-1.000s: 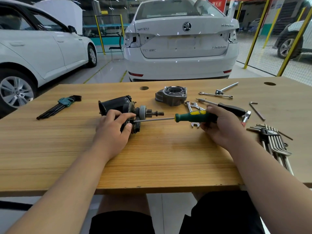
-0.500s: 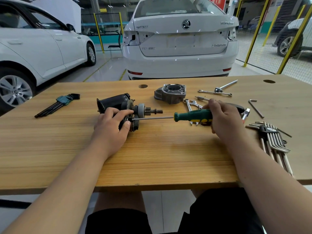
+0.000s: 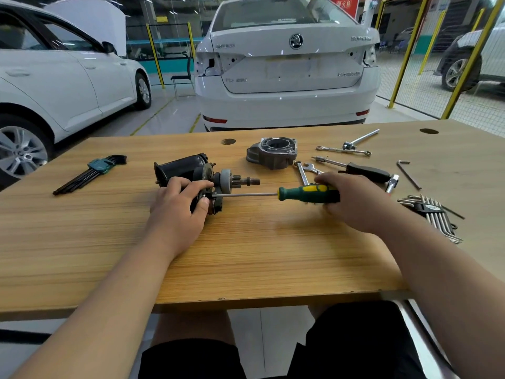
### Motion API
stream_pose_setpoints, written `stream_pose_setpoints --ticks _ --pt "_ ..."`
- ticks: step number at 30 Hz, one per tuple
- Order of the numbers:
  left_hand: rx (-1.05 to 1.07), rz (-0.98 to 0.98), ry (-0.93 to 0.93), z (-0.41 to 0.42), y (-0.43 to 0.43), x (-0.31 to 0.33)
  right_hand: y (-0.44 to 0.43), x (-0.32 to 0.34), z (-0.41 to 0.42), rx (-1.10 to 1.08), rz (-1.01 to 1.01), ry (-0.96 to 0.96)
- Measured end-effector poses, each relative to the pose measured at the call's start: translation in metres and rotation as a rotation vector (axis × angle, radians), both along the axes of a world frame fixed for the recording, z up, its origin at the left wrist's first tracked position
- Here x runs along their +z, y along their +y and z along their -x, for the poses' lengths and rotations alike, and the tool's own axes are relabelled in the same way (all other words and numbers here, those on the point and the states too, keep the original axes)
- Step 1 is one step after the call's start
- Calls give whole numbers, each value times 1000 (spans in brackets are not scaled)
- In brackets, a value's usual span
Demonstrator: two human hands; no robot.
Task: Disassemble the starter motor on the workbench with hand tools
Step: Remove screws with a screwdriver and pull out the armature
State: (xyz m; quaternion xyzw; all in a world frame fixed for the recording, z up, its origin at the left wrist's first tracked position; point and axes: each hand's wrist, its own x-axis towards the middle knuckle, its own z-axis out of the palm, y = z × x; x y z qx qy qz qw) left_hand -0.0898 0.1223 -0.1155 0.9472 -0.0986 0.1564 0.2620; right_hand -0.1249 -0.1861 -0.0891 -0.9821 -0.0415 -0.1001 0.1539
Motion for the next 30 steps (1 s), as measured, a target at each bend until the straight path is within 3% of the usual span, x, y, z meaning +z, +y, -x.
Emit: stream_pose_setpoints --ticks 3,5,12,18,24,30 --pt "3 4 -5 0 0 -1 14 16 -8 1 466 -63" --pt "5 9 -6 0 1 0 22 26 -11 15 571 -48" --pt "-3 6 -13 0 2 0 28 39 -9 46 442 226" --pt "-2 8 -9 0 2 0 35 45 -13 95 716 90" --pt "2 26 -11 0 3 0 37 30 -21 54 446 131" --pt "-2 33 -20 -1 4 -1 41 25 -18 103 435 252"
